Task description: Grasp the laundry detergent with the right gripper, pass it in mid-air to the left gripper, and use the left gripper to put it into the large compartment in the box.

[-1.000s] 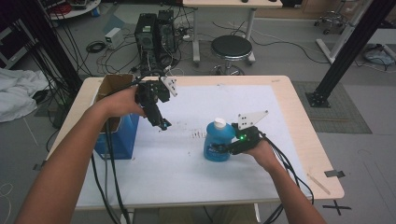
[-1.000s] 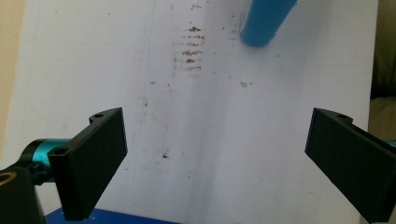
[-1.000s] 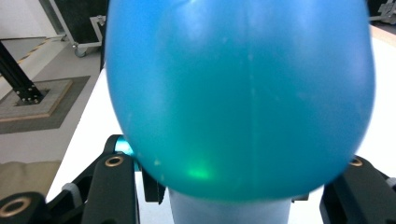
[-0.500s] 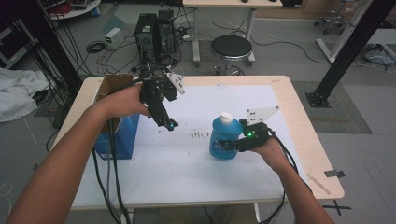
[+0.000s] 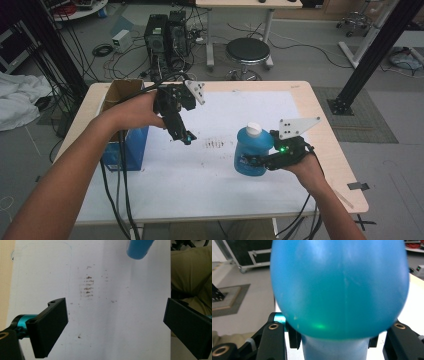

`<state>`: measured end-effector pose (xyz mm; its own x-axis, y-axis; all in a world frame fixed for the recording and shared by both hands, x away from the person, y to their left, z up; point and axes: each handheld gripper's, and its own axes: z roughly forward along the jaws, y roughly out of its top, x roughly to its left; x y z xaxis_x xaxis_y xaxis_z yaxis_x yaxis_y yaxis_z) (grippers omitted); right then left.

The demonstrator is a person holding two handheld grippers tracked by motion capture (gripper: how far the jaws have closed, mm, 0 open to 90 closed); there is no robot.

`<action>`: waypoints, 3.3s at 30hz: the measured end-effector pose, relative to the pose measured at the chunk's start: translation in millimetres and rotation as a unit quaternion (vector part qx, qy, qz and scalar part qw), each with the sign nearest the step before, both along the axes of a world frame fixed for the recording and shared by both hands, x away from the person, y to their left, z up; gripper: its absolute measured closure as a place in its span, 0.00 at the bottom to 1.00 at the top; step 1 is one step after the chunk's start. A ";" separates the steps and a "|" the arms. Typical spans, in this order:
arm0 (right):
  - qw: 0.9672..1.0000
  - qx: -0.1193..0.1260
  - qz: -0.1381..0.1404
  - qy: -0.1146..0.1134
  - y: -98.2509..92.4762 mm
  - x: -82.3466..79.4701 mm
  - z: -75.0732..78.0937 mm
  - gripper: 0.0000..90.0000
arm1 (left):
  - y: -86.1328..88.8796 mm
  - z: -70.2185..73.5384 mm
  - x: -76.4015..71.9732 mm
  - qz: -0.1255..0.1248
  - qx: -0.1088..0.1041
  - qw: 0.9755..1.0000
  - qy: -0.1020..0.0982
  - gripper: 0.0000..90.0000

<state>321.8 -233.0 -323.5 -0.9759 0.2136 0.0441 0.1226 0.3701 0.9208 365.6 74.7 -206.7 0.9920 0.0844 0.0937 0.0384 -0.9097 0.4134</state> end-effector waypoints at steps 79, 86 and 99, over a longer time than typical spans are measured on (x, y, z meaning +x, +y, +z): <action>0.990 -0.039 0.130 0.023 124.6 30.5 20.2 0.49 | -40.3 10.7 -18.0 -0.044 0.088 0.993 0.063 0.18; 0.991 -0.039 0.130 0.023 124.9 30.7 20.0 0.49 | -40.4 9.9 -18.7 -0.046 0.091 0.993 0.057 0.18; 0.990 -0.042 0.130 0.025 126.1 29.7 19.7 0.49 | -40.9 11.3 -20.8 -0.060 0.090 0.993 0.053 0.28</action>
